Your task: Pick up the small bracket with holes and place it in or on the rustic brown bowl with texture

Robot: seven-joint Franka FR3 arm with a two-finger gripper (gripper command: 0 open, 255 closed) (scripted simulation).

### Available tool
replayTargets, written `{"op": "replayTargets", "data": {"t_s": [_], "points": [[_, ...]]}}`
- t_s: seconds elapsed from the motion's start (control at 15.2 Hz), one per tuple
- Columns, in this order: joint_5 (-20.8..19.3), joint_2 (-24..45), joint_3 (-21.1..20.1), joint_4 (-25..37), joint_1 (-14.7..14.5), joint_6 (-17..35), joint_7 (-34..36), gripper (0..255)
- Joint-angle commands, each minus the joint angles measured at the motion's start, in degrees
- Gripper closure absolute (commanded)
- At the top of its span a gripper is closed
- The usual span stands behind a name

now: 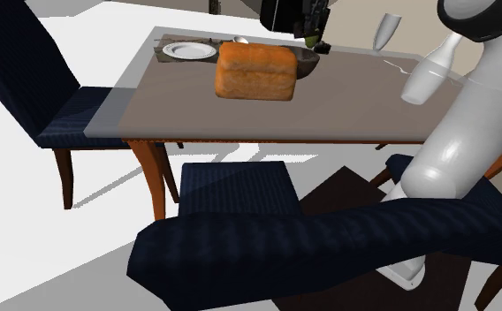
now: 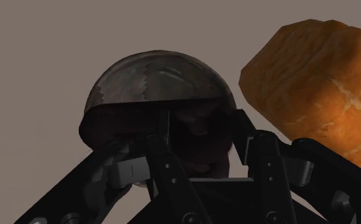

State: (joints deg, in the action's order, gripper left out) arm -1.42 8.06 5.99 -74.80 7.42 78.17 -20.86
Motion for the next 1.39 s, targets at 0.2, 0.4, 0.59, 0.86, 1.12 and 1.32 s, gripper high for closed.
{"op": "replayTargets", "data": {"t_s": [0.2, 0.4, 0.59, 0.86, 1.12, 1.32], "points": [[0.01, -0.02, -0.03, -3.78, -0.03, 3.80, 0.10, 255], [-0.06, -0.87, -0.06, -7.29, -0.08, 6.45, 0.23, 255], [-0.12, -1.54, -0.08, -10.52, -0.13, 9.02, 0.36, 255], [-0.18, -2.16, -0.10, -14.24, -0.16, 12.13, 0.49, 255], [-0.18, -2.16, -0.10, -14.24, -0.16, 12.13, 0.49, 255], [-0.18, -2.16, -0.10, -14.24, -0.16, 12.13, 0.49, 255]]}}
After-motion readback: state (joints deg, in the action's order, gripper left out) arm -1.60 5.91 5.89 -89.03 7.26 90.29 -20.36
